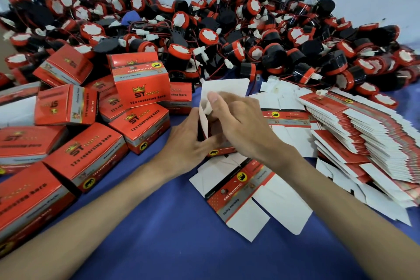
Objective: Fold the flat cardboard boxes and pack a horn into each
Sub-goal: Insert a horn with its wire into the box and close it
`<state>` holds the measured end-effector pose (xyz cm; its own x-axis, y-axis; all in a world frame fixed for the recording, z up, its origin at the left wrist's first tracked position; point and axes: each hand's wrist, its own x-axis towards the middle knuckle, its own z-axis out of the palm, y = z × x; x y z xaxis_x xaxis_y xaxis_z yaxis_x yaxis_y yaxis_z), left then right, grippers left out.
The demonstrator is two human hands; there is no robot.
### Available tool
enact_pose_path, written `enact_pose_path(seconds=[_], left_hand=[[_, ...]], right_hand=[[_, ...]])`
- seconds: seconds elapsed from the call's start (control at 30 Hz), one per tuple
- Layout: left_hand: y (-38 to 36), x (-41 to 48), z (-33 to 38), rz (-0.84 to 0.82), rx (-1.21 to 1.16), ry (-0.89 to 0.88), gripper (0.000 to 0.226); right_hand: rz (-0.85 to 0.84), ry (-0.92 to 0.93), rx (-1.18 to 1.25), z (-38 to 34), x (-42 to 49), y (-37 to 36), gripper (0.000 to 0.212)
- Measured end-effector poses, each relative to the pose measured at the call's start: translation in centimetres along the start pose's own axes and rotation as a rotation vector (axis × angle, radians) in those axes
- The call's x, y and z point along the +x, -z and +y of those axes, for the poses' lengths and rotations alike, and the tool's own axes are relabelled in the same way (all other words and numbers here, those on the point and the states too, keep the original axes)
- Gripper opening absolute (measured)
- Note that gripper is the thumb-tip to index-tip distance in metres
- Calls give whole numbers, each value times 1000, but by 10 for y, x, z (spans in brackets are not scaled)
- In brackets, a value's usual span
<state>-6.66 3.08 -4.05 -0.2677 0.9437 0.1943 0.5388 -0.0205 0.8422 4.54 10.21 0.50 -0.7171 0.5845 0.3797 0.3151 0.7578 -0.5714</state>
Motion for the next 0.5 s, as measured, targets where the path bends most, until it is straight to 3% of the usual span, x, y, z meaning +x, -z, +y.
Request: enact_pose_path(seconds=[0.2,0.43,0.5], left_hand=[[1,1,-2,6,-12,-28,61],[10,2,-5,-127,-83,9,61],[14,1,-5,-169,-165,43,57]], right_hand=[[-21,-58,259,5,3,8,12],[-171,238,-96,23,2,18,15],[-265,273,-117,22,3,25,24]])
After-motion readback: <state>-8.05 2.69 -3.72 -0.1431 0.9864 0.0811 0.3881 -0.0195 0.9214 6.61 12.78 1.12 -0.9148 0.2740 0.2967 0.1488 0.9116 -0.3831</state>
